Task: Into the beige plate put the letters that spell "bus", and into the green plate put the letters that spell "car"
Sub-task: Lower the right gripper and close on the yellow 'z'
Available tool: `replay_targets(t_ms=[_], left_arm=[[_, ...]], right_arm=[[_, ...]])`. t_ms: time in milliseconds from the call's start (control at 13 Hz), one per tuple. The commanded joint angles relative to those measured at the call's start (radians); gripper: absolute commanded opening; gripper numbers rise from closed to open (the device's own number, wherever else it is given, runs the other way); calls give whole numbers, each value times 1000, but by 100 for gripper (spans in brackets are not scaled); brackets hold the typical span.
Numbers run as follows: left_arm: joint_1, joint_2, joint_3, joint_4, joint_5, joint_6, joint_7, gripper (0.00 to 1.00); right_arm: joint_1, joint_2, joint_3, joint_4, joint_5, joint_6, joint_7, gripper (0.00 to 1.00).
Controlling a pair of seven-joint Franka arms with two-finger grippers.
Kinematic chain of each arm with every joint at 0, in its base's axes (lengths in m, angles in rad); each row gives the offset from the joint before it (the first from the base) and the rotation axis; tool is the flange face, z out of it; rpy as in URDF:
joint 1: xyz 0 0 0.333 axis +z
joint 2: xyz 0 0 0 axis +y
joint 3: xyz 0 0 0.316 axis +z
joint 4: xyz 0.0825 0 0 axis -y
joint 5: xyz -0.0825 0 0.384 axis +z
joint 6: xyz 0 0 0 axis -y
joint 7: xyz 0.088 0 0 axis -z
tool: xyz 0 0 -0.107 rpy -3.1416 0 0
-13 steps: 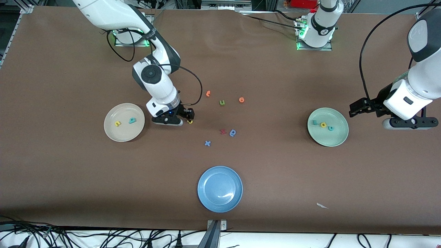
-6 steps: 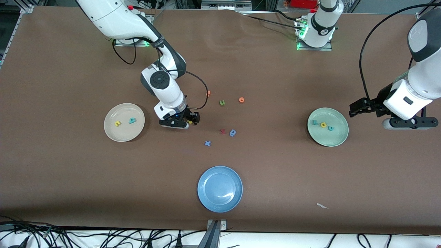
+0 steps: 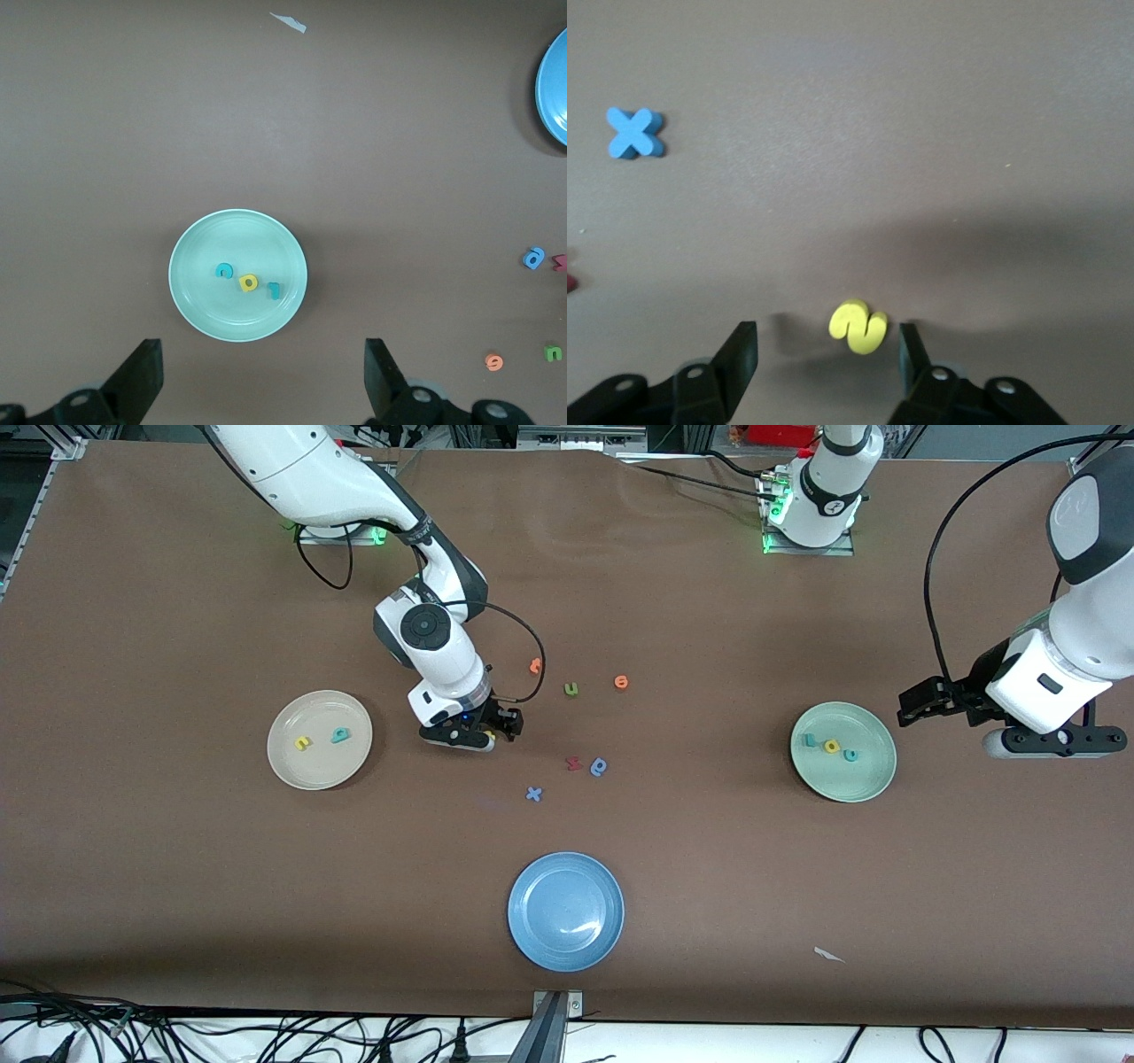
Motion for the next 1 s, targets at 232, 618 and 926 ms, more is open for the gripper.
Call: replay_targets(t_ms=[232, 618, 926], left_arm=[[-3, 1, 3, 9, -8, -9, 17, 100], [-3, -1, 3, 9, -8, -9, 17, 100], [-3, 1, 3, 10, -8, -9, 17, 100]], right_arm=[[20, 20, -28, -1, -15, 27, 16, 66], [35, 27, -28, -1, -15, 27, 17, 62], [35, 30, -29, -1, -32, 27, 17, 50]])
